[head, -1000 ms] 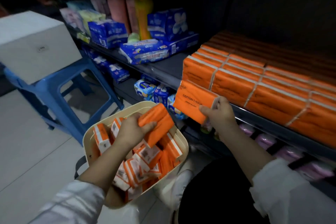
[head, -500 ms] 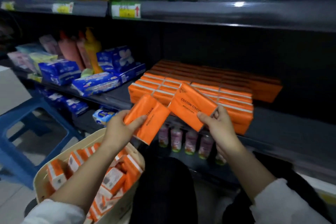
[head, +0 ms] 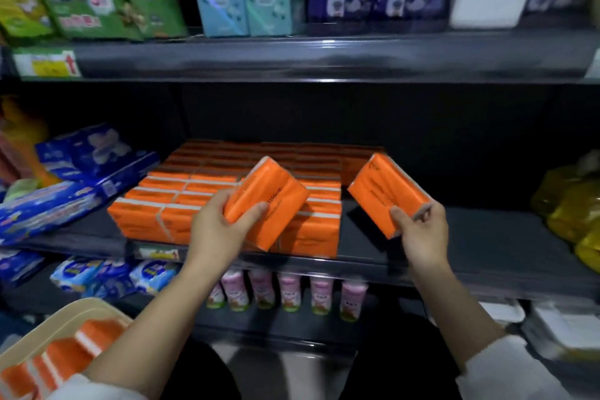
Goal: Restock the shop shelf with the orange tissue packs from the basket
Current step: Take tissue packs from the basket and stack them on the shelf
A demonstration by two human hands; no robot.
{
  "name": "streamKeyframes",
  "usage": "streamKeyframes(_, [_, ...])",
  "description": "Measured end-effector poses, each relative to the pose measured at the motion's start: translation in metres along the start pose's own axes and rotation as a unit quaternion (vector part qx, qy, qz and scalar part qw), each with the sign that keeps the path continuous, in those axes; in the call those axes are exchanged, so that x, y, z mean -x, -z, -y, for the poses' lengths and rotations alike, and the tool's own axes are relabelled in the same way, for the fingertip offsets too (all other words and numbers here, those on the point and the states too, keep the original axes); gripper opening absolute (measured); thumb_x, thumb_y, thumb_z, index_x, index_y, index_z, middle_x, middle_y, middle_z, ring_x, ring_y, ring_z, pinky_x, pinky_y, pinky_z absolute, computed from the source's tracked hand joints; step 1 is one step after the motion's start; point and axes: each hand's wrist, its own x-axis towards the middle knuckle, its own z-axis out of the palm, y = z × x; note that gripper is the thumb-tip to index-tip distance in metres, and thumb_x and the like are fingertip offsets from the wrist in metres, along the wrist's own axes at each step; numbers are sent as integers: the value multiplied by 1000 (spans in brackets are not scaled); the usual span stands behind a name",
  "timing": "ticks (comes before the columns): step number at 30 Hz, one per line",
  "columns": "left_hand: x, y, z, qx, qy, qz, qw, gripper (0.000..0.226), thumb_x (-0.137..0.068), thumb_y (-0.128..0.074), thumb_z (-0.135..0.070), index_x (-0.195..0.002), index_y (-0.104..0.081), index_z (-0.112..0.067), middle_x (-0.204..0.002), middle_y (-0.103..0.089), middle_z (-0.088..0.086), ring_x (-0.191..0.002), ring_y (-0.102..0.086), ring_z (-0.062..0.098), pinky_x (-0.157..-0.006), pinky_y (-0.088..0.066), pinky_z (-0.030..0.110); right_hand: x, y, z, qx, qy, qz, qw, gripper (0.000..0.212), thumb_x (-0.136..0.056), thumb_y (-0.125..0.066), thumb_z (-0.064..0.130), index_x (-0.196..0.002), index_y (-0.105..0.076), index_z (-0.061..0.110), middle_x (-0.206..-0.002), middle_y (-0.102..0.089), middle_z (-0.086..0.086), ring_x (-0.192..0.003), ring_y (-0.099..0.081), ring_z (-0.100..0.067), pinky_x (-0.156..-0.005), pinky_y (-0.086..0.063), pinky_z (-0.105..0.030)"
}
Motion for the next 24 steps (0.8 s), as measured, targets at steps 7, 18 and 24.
streamKeyframes(7, [-52,-47,-11,-85,-64,6,994,31,-77,-75,-31,-103,-66,-17,-101,-57,5,-93,-48,11,-80,-30,12,-63,17,-42,151,-32,28,988,27,-84,-66,14,-79,-39,11,-78,-50,-4,-75,-50,-21,-67,-41,-35])
streamKeyframes(18, [-96,-86,-6,-161,-8,100,982,47,-78,-72,-36,-121,-59,-21,-107,-34,3,-109,-45,26,-103,-37,34,-144,-34,-64,249,5,83,965,28,-77,-73,10,-97,-56,0,-99,-52,-19,-85,-53,-28,-71,-34,-23])
streamKeyframes(24, [-103,-88,-7,-191,-14,128,973,57,-78,-71,-40,-130,-53,-24,-110,-33,2,-113,-46,28,-102,-39,36,-174,-59,-73,235,23,38,971,36,-84,-59,2,-120,-54,4,-116,-63,-17,-106,-60,-32,-82,-40,-24])
